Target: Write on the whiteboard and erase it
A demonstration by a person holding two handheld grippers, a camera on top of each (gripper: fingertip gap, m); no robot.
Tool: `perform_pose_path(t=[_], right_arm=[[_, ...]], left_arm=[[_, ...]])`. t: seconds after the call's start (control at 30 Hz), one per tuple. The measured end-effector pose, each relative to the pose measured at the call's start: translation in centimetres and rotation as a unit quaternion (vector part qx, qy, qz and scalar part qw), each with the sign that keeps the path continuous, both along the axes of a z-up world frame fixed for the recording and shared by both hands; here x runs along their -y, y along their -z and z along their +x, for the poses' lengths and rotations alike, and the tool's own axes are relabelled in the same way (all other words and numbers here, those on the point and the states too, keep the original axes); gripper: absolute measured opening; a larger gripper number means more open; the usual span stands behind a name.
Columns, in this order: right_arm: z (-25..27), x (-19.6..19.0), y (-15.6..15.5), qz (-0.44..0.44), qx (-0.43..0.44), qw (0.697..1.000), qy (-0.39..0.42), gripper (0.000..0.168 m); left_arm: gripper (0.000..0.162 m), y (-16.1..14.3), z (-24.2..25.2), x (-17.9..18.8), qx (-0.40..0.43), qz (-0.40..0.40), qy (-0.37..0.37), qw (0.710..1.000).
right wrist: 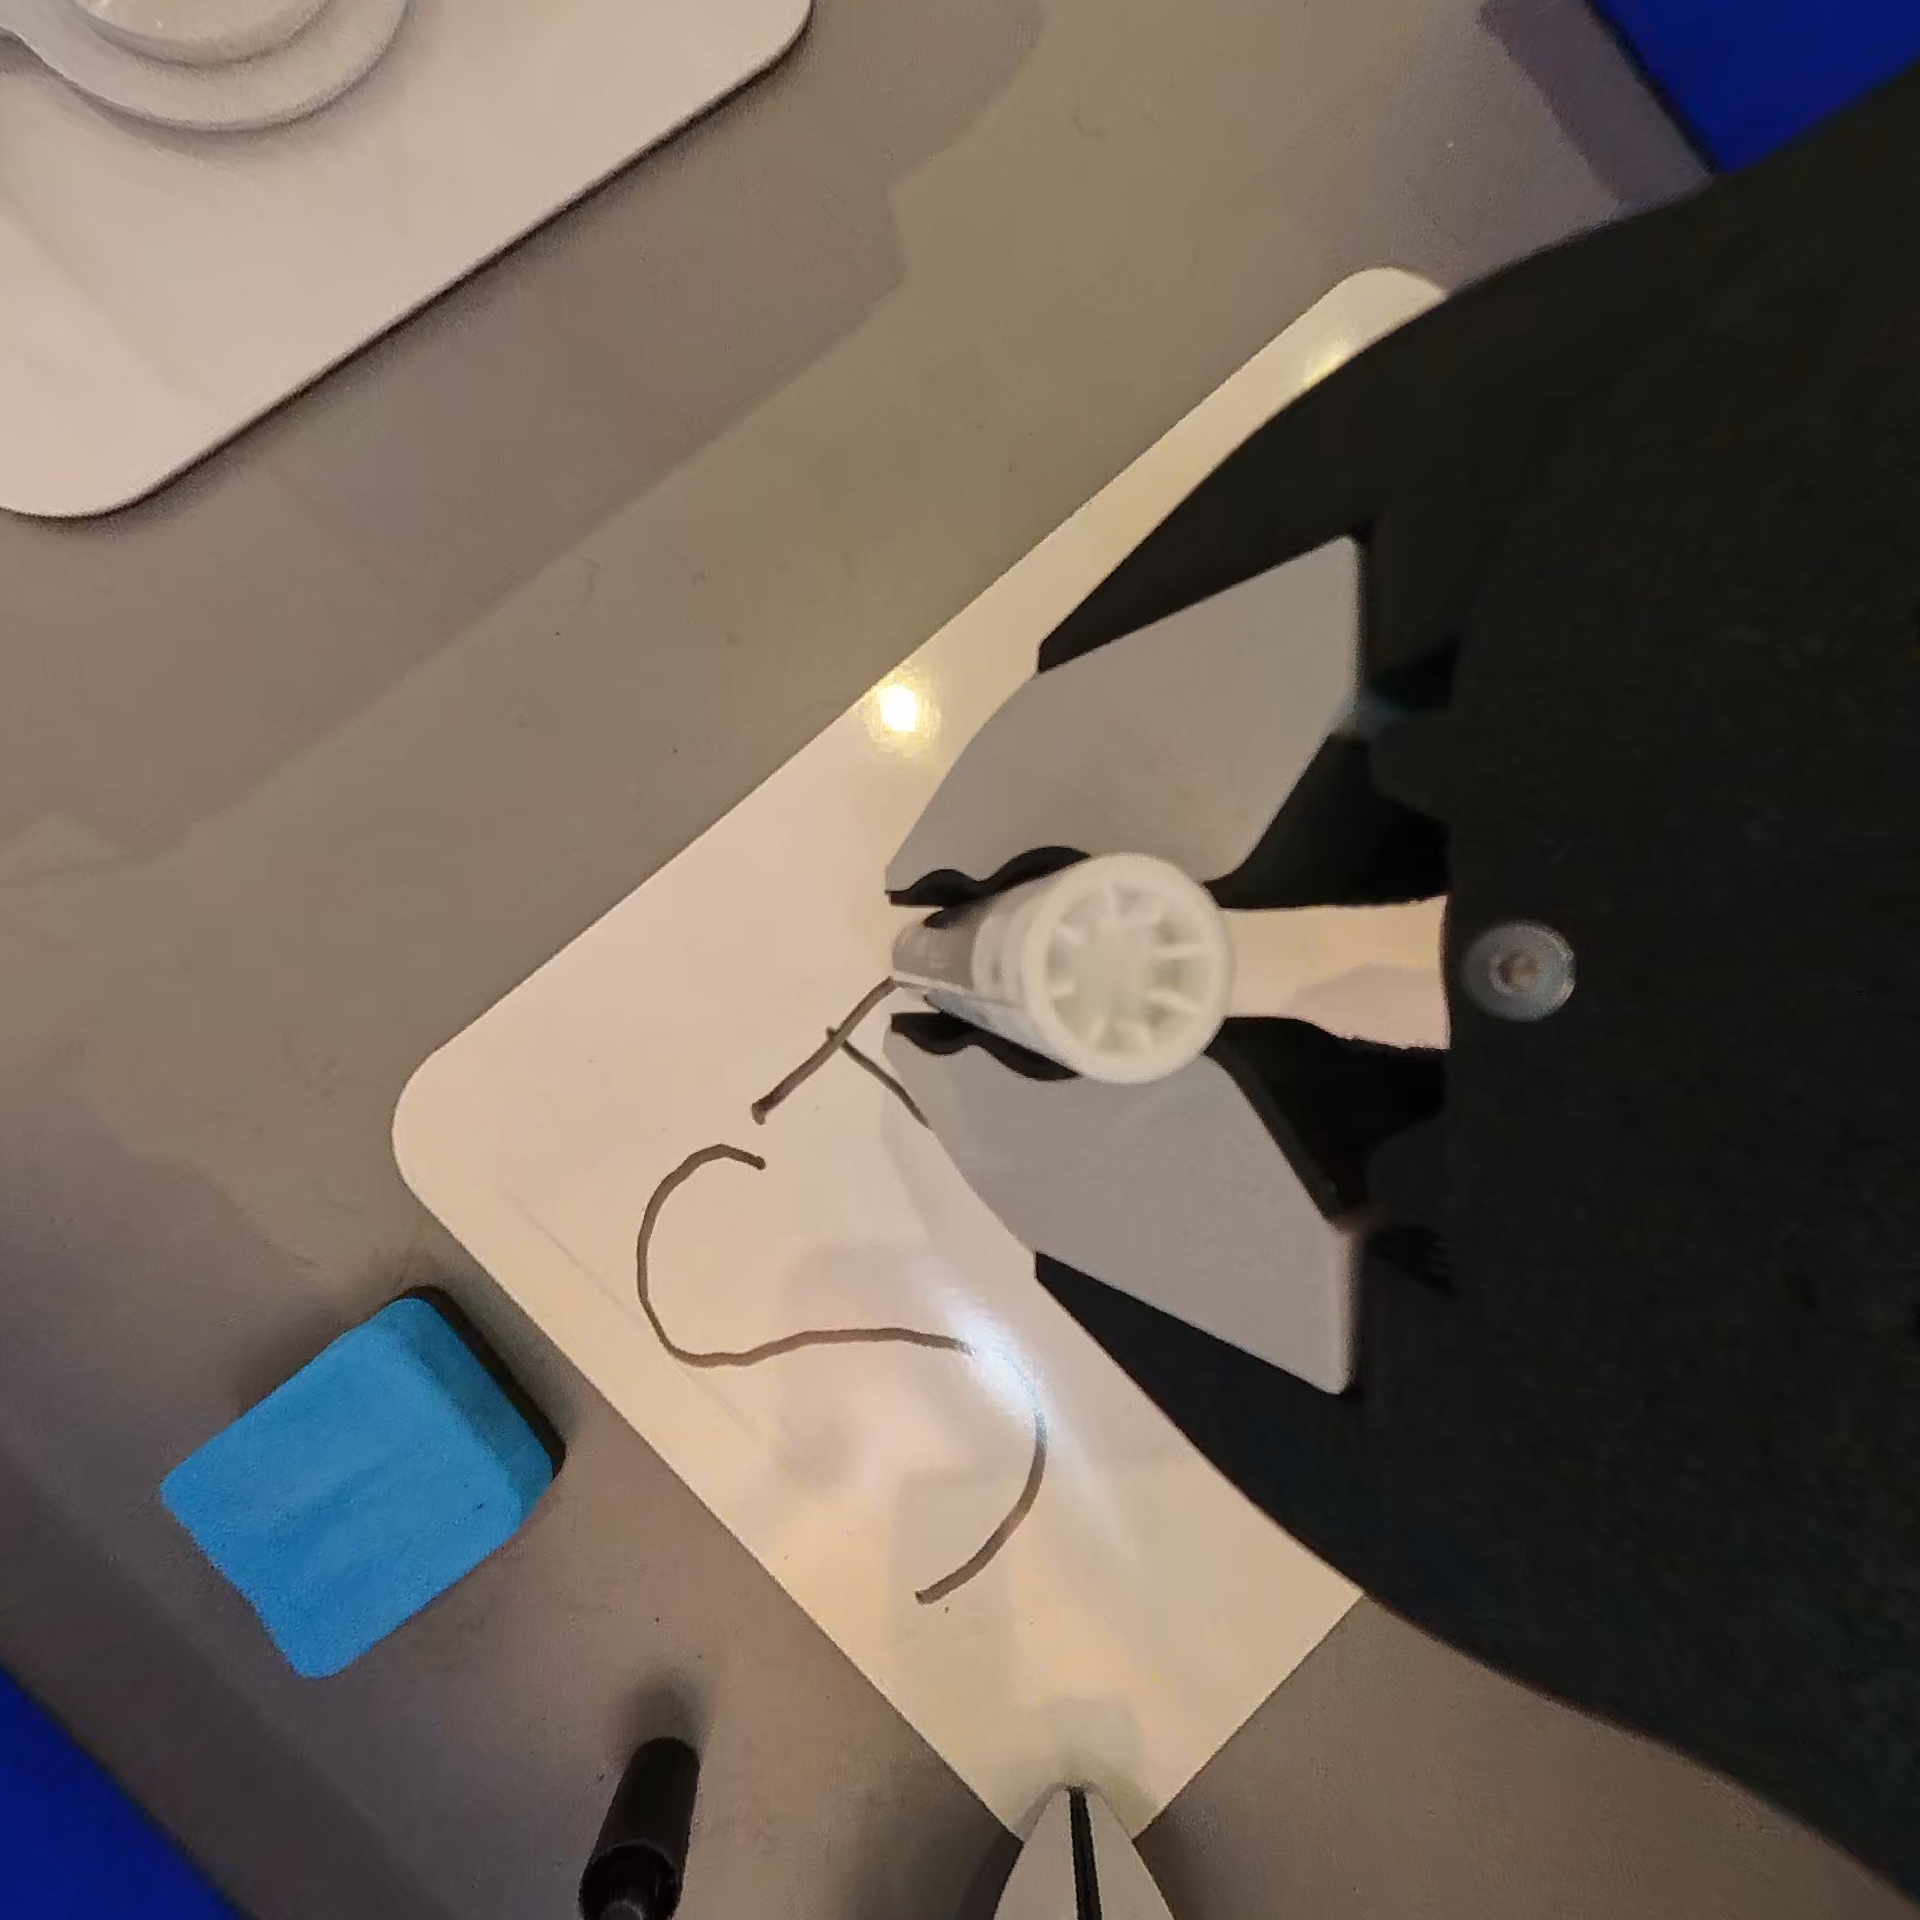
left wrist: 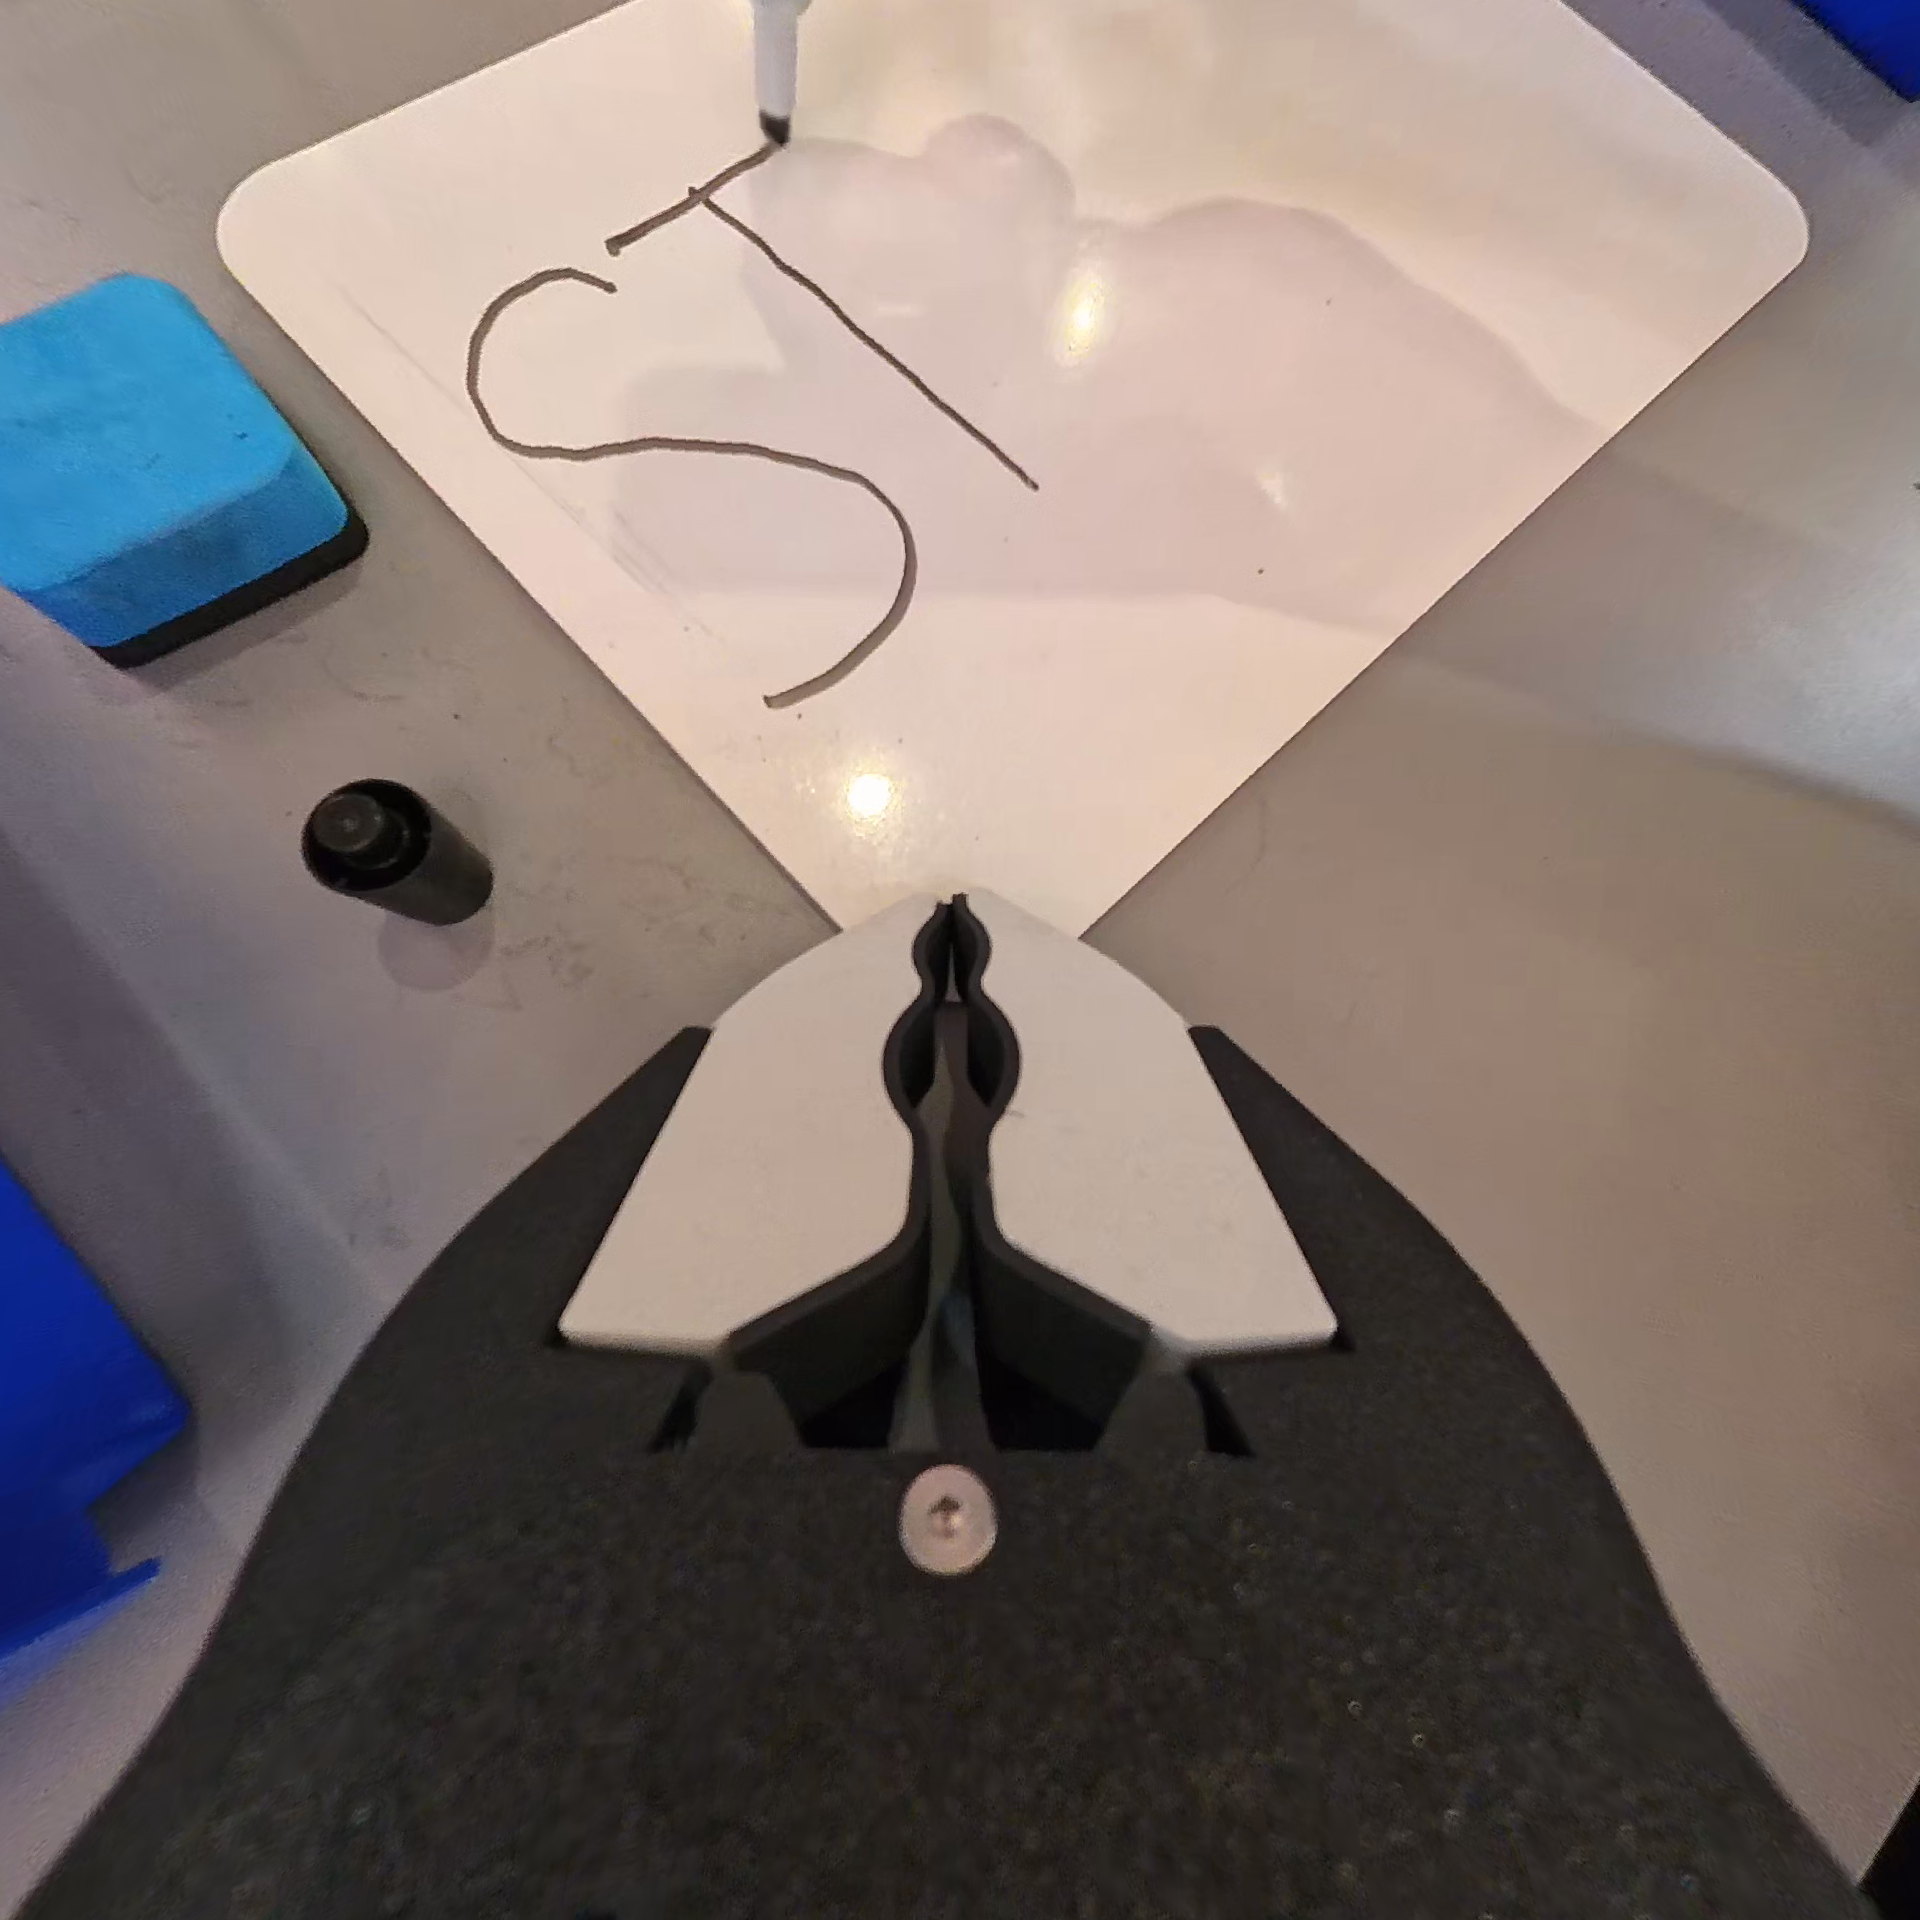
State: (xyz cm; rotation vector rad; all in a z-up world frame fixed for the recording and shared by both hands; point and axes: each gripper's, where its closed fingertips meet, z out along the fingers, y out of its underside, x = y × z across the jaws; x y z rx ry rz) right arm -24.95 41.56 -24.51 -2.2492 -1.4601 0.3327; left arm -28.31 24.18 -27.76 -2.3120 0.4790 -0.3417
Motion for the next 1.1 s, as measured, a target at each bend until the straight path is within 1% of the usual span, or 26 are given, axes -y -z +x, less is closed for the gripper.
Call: perform_pose_path(t=[0.1, 0.17, 0.27, 0.4, 0.83, 1.1], right_arm=[[0.3, 0.2, -1.7, 0.018, -0.025, 1.0, 0.0, 0.02], [1.0, 0.6, -2.3, 0.019, -0.023, 1.0, -0.001, 0.02], [1.8, 1.3, -1.7, 0.019, -0.011, 1.0, -0.015, 0.02], [1.9, 1.0, -0.7, 0.02, -0.012, 1.0, -0.014, 0.02], [0.9, 0.1, 0.1, 0.021, -0.003, 1.0, -0.017, 0.02], [1.6, 1.4, 0.1, 0.016, -0.003, 1.0, -0.017, 0.02]], left_arm=[[0.0, 0.0, 0.0, 0.0, -0.001, 0.001, 0.0, 1.0], [0.0, 0.0, 0.0, 0.0, -0.002, 0.001, 0.0, 1.0], [0.0, 0.0, 0.0, 0.0, 0.0, 0.0, 0.0, 1.0], [0.0, 0.0, 0.0, 0.0, 0.0, 0.0, 0.0, 1.0], [0.0, 0.0, 0.0, 0.0, 0.002, -0.001, 0.0, 1.0], [0.0, 0.0, 0.0, 0.0, 0.0, 0.0, 0.0, 1.0]])
